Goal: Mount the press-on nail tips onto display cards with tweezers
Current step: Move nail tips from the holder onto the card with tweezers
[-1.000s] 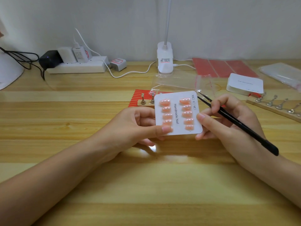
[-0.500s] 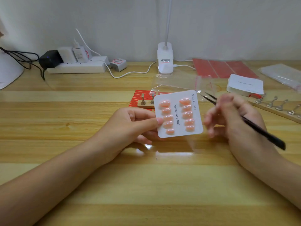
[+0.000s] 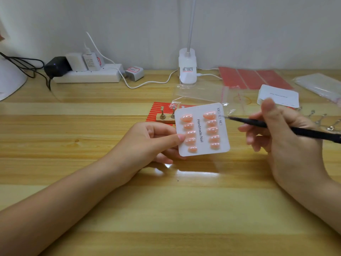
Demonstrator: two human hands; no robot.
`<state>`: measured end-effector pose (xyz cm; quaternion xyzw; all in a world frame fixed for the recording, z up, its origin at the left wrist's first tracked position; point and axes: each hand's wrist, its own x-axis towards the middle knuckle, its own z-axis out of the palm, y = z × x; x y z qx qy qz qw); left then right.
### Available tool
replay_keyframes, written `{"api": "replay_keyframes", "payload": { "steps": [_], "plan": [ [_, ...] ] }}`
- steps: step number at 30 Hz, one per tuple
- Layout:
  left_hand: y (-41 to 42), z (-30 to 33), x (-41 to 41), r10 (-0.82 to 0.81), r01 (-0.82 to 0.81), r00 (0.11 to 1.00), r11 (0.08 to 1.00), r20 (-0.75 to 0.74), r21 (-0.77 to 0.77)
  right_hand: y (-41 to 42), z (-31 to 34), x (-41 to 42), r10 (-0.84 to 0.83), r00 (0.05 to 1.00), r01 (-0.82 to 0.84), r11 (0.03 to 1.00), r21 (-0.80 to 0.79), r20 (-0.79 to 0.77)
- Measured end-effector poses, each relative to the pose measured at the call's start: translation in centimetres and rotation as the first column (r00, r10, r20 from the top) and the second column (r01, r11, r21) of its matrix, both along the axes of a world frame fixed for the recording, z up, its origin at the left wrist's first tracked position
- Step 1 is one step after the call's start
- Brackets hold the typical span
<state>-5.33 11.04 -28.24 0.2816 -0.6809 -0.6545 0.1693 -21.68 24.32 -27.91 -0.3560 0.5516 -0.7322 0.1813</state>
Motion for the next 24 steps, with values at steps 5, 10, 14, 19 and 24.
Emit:
{"api": "replay_keyframes", "payload": {
  "steps": [5,10,14,19,24],
  "plan": [
    [0.0,0.0,-0.1,0.006,-0.006,1.000,1.000,0.016,-0.006,0.1,0.0,-0.3,0.024,0.999,-0.023,1.000,-0.022,0.042],
    [0.1,0.0,-0.1,0.009,-0.009,1.000,1.000,0.017,-0.010,0.1,-0.2,0.8,0.220,0.975,-0.217,0.970,0.109,-0.016],
    [0.1,0.0,-0.1,0.017,-0.017,1.000,1.000,0.018,-0.008,-0.1,-0.2,0.8,0.173,0.985,-0.172,0.976,0.137,0.002],
    [0.1,0.0,-0.1,0.005,-0.005,1.000,1.000,0.019,-0.023,-0.2,-0.4,0.7,0.140,0.990,-0.139,0.978,0.157,0.005],
    [0.2,0.0,-0.2,0.007,-0.006,1.000,0.999,0.022,-0.038,-0.3,-0.5,0.9,0.169,0.985,-0.163,0.973,0.163,-0.020]
  ]
}}
